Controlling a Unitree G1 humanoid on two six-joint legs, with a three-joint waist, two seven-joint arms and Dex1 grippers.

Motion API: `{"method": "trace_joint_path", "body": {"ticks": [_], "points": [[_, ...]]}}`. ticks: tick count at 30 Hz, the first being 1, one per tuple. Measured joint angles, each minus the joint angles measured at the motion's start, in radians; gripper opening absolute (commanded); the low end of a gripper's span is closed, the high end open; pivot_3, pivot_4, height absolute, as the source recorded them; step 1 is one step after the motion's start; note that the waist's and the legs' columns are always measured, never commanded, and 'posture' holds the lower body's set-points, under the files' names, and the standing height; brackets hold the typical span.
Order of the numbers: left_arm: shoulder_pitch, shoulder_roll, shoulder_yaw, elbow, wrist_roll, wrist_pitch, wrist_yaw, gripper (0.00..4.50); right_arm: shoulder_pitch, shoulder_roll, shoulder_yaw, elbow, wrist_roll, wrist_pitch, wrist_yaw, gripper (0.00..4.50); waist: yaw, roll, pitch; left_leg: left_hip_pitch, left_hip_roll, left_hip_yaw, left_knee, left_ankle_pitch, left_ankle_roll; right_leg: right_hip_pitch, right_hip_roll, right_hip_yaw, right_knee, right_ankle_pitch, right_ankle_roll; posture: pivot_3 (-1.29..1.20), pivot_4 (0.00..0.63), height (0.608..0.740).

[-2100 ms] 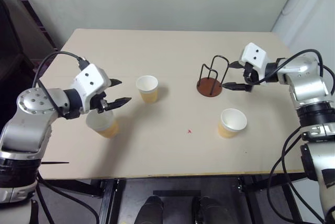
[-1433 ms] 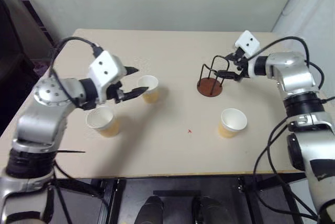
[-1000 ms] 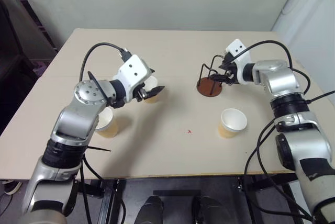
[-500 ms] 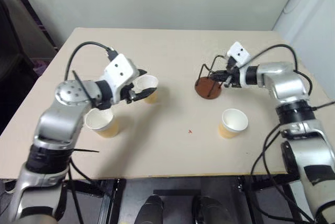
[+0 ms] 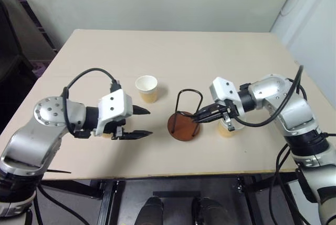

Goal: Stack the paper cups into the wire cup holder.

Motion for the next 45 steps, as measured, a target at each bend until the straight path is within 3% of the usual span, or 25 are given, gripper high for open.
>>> {"method": "trace_joint_path", "body": {"ticks": [5,9,14,18,19,26,35,38,45], "points": [[-0.001,0.000,-0.004,-0.005,0.008,0.010,0.023,3.14,0.008,-0.029,0.035,0.002,-0.034,-0.068,0.023,0.03,-0.003,0.000,0.000,0.003,0.000,0.000,0.000,0.001,0.000,0.003,0.000,0.000,0.000,0.000,-0.001,0.00,0.150,0.740],[-0.001,0.000,-0.005,-0.004,0.013,0.010,0.030,3.14,0.010,-0.029,0.038,0.011,-0.038,-0.080,0.027,1.13,-0.004,0.000,0.000,0.003,0.000,0.000,-0.001,0.001,0.000,0.002,0.000,0.000,0.000,0.000,-0.001,0.00,0.150,0.740],[-0.036,-0.014,-0.006,0.027,0.016,0.004,0.047,3.14,0.011,-0.036,0.042,0.014,-0.037,-0.082,0.037,3.00,-0.003,0.000,0.000,0.002,0.000,0.000,-0.001,0.001,0.000,0.002,0.000,0.000,-0.001,0.000,0.000,0.00,0.150,0.740],[-0.086,-0.027,0.003,0.059,-0.005,-0.003,0.040,3.14,0.015,-0.125,0.027,-0.012,-0.025,-0.079,0.078,4.43,0.000,0.000,0.000,0.001,-0.001,0.001,-0.001,0.000,0.001,0.002,-0.001,0.000,-0.002,0.001,0.001,0.00,0.150,0.740],[-0.088,-0.027,0.010,0.060,-0.014,-0.004,0.028,3.14,0.015,-0.160,0.007,-0.025,-0.004,-0.068,0.093,4.47,0.000,0.000,0.000,0.000,-0.001,0.001,-0.001,0.000,0.001,0.002,-0.001,0.000,-0.003,0.001,0.001,0.00,0.150,0.740],[-0.067,0.002,0.070,0.060,-0.075,-0.013,-0.041,3.14,0.038,-0.407,-0.178,-0.117,0.063,-0.017,0.129,4.47,0.000,0.000,0.000,-0.003,-0.005,0.002,-0.001,-0.001,-0.001,0.007,0.002,0.000,-0.006,0.000,0.003,0.00,0.150,0.740],[-0.107,-0.028,-0.012,0.059,-0.055,-0.022,-0.035,3.14,0.122,-0.375,-0.049,-0.099,-0.077,-0.087,0.063,4.47,-0.005,0.000,0.000,0.003,-0.001,0.004,0.000,0.002,0.004,0.011,0.003,0.008,-0.006,0.000,0.005,0.00,0.150,0.740],[-0.109,-0.027,-0.011,0.058,-0.047,-0.021,-0.024,3.14,0.126,-0.361,-0.018,-0.075,-0.126,-0.121,0.049,3.85,-0.009,-0.001,0.000,0.005,-0.002,0.006,0.000,0.001,0.005,0.011,0.006,0.019,-0.006,-0.001,0.011,0.00,0.150,0.740],[-0.088,-0.008,0.002,0.049,-0.042,-0.009,0.010,3.14,0.145,-0.287,0.069,0.024,-0.259,-0.210,-0.003,1.23,-0.010,-0.001,0.000,0.009,-0.003,0.008,0.001,-0.003,0.012,0.008,0.004,0.025,-0.007,0.003,0.020,0.00,0.150,0.740]]}}
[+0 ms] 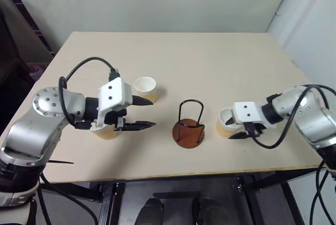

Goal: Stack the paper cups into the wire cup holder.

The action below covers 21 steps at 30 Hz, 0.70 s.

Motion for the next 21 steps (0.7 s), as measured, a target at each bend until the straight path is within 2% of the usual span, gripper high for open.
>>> {"method": "trace_joint_path", "body": {"ticks": [3,5,8,12,15,18,21], "points": [[0.006,0.006,0.001,0.000,0.006,0.001,0.015,3.14,-0.011,0.003,0.000,0.006,-0.012,-0.017,0.003,0.09,0.000,0.000,0.000,0.000,0.000,0.000,0.000,-0.002,0.001,-0.001,-0.001,0.000,0.000,0.000,-0.001,0.00,0.150,0.740],[0.011,0.010,0.006,0.000,0.006,0.001,0.017,3.14,-0.032,0.002,-0.005,0.006,0.005,-0.022,0.022,0.04,-0.001,0.000,0.000,0.000,0.000,0.001,0.000,-0.003,0.001,-0.001,-0.001,0.001,0.000,-0.001,-0.001,0.00,0.150,0.740],[0.025,0.024,0.032,0.000,0.005,0.000,0.016,3.14,-0.100,-0.005,-0.071,-0.003,0.112,0.005,0.090,0.04,-0.004,0.000,0.000,-0.003,0.000,0.006,0.000,-0.003,0.001,-0.004,0.000,0.001,0.000,-0.003,-0.005,0.00,0.150,0.740],[0.043,0.046,0.078,0.014,0.008,-0.011,0.015,3.14,-0.276,-0.036,-0.173,-0.022,0.286,0.104,0.173,0.04,-0.004,0.000,0.000,-0.004,-0.003,0.009,0.000,-0.002,0.000,-0.006,0.002,0.001,0.001,-0.005,-0.008,0.00,0.150,0.740],[0.046,0.051,0.089,0.050,0.019,-0.029,0.018,3.14,-0.425,0.002,-0.219,-0.026,0.377,0.165,0.184,0.04,-0.007,0.000,0.000,-0.003,-0.003,0.009,-0.001,-0.002,-0.001,-0.006,0.003,0.001,0.001,-0.007,-0.011,0.00,0.150,0.740],[0.046,0.051,0.089,0.066,0.025,-0.039,0.019,3.14,-0.451,0.072,-0.222,-0.040,0.432,0.215,0.178,0.04,-0.007,0.000,0.000,-0.003,0.000,0.007,0.000,-0.002,-0.001,-0.006,0.003,0.001,0.002,-0.007,-0.011,0.00,0.150,0.740],[0.046,0.051,0.088,0.069,0.040,-0.046,0.022,3.14,-0.430,0.111,-0.181,-0.051,0.416,0.207,0.161,0.04,-0.007,0.000,0.000,-0.003,0.001,0.006,0.000,-0.002,-0.001,-0.006,0.002,0.001,0.002,-0.007,-0.011,0.00,0.150,0.740]]}}
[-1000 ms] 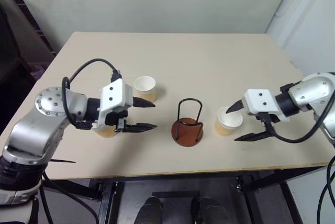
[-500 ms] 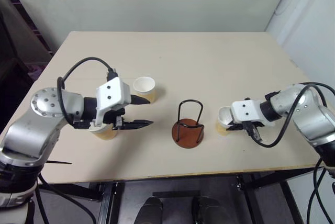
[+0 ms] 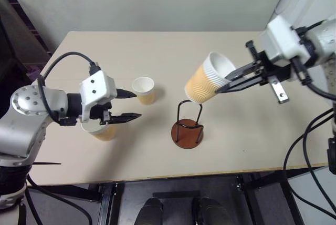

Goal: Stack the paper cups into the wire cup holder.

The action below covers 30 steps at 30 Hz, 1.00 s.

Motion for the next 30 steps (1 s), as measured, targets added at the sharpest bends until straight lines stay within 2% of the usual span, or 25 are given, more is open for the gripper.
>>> {"method": "trace_joint_path", "body": {"ticks": [6,11,14,22,25,28,30], "points": [[0.009,0.000,0.001,-0.008,0.001,0.000,0.005,3.14,0.068,0.026,0.100,-0.004,-0.100,-0.081,-0.023,0.04,0.000,0.000,0.000,0.000,0.000,-0.003,0.000,-0.001,0.001,-0.002,-0.003,0.000,0.001,0.002,0.001,0.00,0.150,0.740],[0.037,0.003,0.016,-0.026,-0.001,0.004,0.017,3.14,0.073,0.035,0.115,0.001,-0.150,-0.115,-0.032,0.04,-0.001,0.000,0.000,0.000,0.001,-0.003,0.000,-0.002,0.001,-0.003,-0.003,0.000,0.001,0.002,0.001,0.00,0.150,0.740],[0.038,0.006,0.021,-0.028,-0.001,0.010,0.017,3.14,0.081,0.043,0.132,0.001,-0.157,-0.116,-0.031,0.66,-0.001,0.000,0.000,0.000,0.000,-0.003,0.000,-0.002,0.001,-0.003,-0.003,0.000,0.002,0.002,0.001,0.00,0.150,0.740],[0.010,0.031,0.024,-0.016,0.015,0.000,0.020,3.14,0.084,0.063,0.170,0.022,-0.214,-0.137,-0.033,3.36,0.000,0.000,0.000,0.000,0.001,-0.003,0.000,-0.002,0.001,-0.003,-0.003,0.000,0.002,0.003,0.000,0.00,0.150,0.740],[-0.002,0.132,0.101,0.028,0.017,-0.021,-0.031,3.14,0.041,0.098,0.160,0.075,-0.210,-0.139,-0.056,4.40,-0.008,0.000,0.000,-0.001,0.002,-0.002,-0.001,-0.002,0.001,-0.007,-0.002,0.000,0.002,0.004,-0.002,0.00,0.150,0.740],[0.105,0.242,0.253,0.072,0.024,-0.060,-0.165,3.14,0.005,0.211,0.038,0.161,-0.136,-0.062,-0.175,4.45,-0.022,0.001,0.000,0.000,0.003,-0.001,-0.002,-0.002,0.001,-0.008,-0.001,0.002,0.003,0.003,-0.003,0.00,0.150,0.740],[0.226,0.266,0.350,0.087,0.047,-0.091,-0.269,3.14,-0.010,0.270,-0.044,0.171,-0.059,0.018,-0.247,4.45,-0.024,0.001,0.000,0.000,0.004,0.000,-0.004,-0.002,0.001,-0.009,0.000,0.002,0.005,0.001,-0.005,0.00,0.150,0.740]]}}
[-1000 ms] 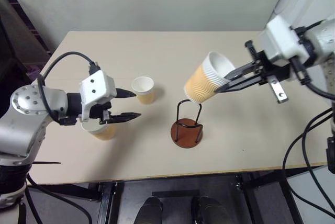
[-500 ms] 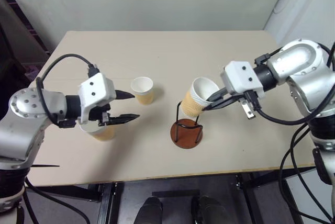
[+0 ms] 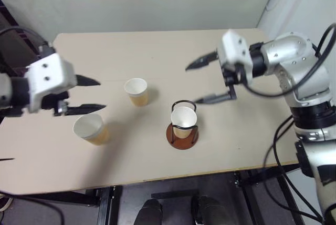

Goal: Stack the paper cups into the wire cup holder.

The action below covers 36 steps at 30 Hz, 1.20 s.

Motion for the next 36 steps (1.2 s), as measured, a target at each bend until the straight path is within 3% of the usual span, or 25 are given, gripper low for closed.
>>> {"method": "trace_joint_path", "body": {"ticks": [2,9,16,26,30,36], "points": [[0.157,0.000,0.090,0.015,0.038,-0.023,-0.109,3.14,0.027,0.027,-0.022,-0.055,0.038,0.033,-0.046,4.45,0.000,-0.002,-0.001,-0.001,0.003,0.000,0.000,-0.002,-0.002,-0.001,0.002,0.000,0.003,-0.004,-0.004,0.00,0.150,0.740],[0.362,0.016,0.203,0.019,0.048,-0.077,-0.177,3.14,0.104,0.054,0.020,-0.115,0.053,0.051,-0.085,4.45,0.013,-0.007,-0.003,-0.006,0.005,-0.002,0.007,-0.010,-0.007,-0.007,0.003,-0.002,0.011,-0.008,-0.008,0.00,0.150,0.740],[0.329,0.021,0.112,0.054,0.088,-0.140,-0.167,3.14,0.134,0.051,0.022,-0.172,0.106,0.082,-0.084,4.45,0.012,-0.008,-0.004,-0.003,0.006,-0.002,0.006,-0.009,-0.008,-0.007,0.004,-0.003,0.013,-0.007,-0.009,0.00,0.150,0.740],[0.174,-0.007,-0.207,0.109,0.217,-0.192,0.007,3.14,0.145,0.026,0.021,-0.228,0.134,0.135,-0.126,4.45,0.012,-0.008,-0.004,-0.004,0.007,-0.003,0.006,-0.011,-0.010,-0.007,0.004,-0.003,0.012,-0.007,-0.009,0.00,0.150,0.740],[0.119,-0.022,-0.263,0.111,0.225,-0.192,0.024,2.30,0.151,0.015,0.021,-0.243,0.138,0.147,-0.142,4.50,0.012,-0.008,-0.004,-0.004,0.007,-0.002,0.005,-0.011,-0.010,-0.007,0.004,-0.003,0.011,-0.006,-0.008,0.00,0.150,0.740],[0.076,-0.024,-0.268,0.110,0.182,-0.184,-0.003,0.02,0.156,-0.003,0.022,-0.250,0.140,0.156,-0.155,4.50,0.012,-0.008,-0.004,-0.004,0.007,-0.003,0.005,-0.011,-0.010,-0.007,0.005,-0.003,0.012,-0.006,-0.007,0.00,0.150,0.740]]}}
